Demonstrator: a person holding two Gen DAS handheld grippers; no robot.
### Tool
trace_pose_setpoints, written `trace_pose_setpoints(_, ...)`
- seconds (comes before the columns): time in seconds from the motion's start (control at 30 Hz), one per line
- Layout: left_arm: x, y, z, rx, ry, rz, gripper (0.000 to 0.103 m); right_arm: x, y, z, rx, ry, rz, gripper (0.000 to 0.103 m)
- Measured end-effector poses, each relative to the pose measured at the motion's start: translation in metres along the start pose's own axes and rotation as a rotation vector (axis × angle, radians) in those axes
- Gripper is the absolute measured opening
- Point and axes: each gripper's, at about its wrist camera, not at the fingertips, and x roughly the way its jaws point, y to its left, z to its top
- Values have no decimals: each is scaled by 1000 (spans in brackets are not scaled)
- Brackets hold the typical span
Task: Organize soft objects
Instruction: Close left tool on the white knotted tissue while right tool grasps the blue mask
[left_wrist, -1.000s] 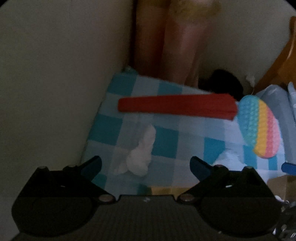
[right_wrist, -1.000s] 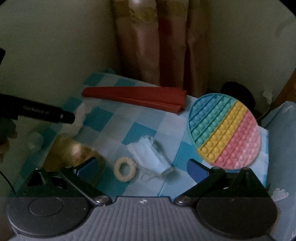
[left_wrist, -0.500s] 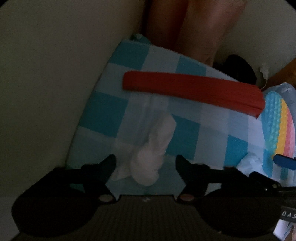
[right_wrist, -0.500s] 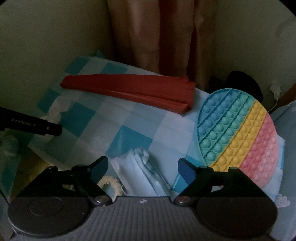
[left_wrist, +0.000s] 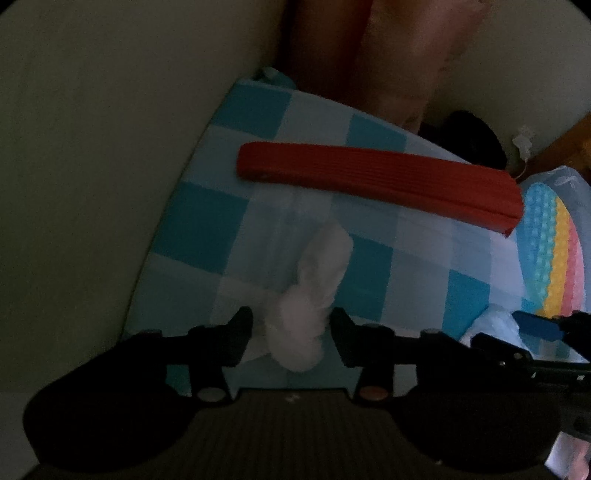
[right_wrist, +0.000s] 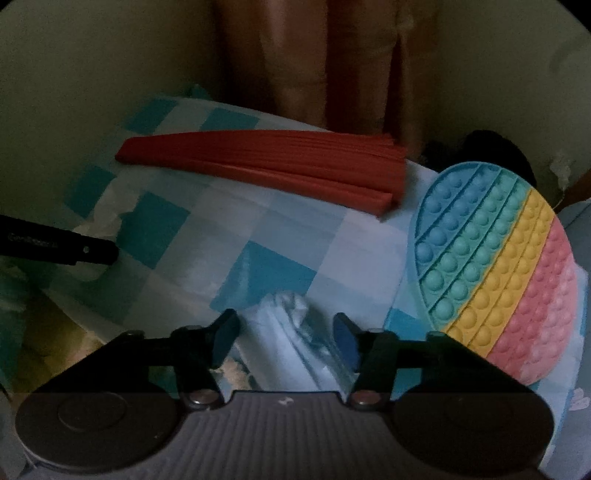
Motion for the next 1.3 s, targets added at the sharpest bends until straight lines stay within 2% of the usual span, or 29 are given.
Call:
trace_pose_setpoints(0.1,-2,0,1,2,-2,-12,42,0,2,-1,-5,7,6,56)
trace_pose_setpoints(0.17,-2,1,1,4,0,-17,42,1,3,-1,-7,16,3,60)
trace_pose_setpoints(0.33,0,-1,2,6,3,-22,42,8,8,-4,-44,40,-8,61)
trace_pose_setpoints(0.43,0,-1,2,6,2,-26,42,8,9,-3,-39,37,-23,54)
trace_pose_setpoints(0.47,0,-1,2,8,1,-25,41,8,10,-3,-42,37,-27,47)
trace_pose_setpoints(0.57,0,-2,1,13,-2,-23,36,5,10,-4,-47,38,-29,38)
trace_pose_setpoints(0.7,-1,-3,2,18,-2,-27,35,-1,12,-4,-55,33,-32,35)
trace_pose_setpoints(0.97,-24,-8,3,40,-46,-23,35,-37,14,-5,-53,-23,-28,35)
trace_pose_setpoints(1.3,-81,-20,-16,79,-122,-35,35,-112,39,-32,-85,-125,-23,35)
